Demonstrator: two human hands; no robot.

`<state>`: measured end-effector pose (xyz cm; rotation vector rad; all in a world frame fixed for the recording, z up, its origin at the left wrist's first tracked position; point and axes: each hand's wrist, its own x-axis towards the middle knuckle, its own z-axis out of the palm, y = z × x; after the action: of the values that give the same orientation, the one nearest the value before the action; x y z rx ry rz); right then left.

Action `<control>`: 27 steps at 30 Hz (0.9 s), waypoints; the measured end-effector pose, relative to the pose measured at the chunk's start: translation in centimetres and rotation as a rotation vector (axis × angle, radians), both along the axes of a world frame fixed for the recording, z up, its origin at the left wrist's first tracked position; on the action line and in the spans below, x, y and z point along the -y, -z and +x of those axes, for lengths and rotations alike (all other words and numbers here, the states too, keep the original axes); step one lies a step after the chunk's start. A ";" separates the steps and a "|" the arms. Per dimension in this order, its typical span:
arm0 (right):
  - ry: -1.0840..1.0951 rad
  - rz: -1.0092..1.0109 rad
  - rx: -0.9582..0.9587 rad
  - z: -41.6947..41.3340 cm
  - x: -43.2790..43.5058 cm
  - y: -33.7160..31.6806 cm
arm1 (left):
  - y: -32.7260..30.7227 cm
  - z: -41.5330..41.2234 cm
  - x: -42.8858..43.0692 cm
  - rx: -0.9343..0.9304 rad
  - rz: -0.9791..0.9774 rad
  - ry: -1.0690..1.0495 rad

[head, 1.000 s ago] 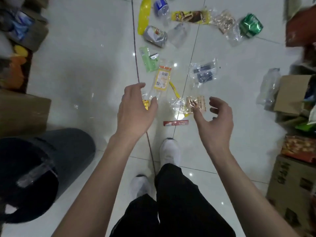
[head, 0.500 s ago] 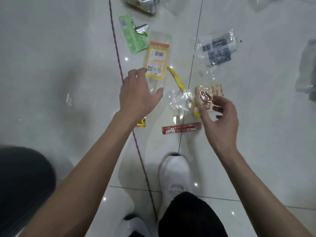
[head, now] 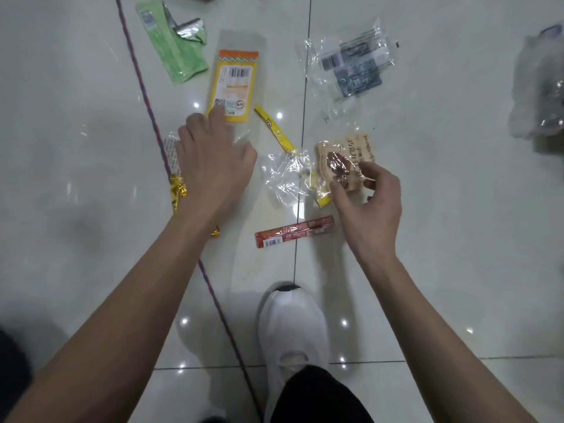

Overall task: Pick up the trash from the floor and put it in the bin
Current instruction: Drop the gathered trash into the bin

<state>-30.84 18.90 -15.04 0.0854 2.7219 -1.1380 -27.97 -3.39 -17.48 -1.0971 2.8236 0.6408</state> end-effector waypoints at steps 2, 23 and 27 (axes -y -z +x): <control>-0.010 0.036 -0.019 -0.5 0.2 0.4 | -0.4 -0.2 -0.1 -0.051 0.021 -0.021; -0.186 0.311 -0.008 0.3 3.2 3.6 | -2.8 2.1 0.8 -0.205 0.117 -0.027; -0.173 0.247 -0.048 0.5 3.3 3.0 | -3.2 2.6 0.8 -0.215 0.126 -0.036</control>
<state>-30.38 15.57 -18.05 -0.1420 2.8334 -0.7642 -25.33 -4.20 -14.33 -1.1215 2.8941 0.9812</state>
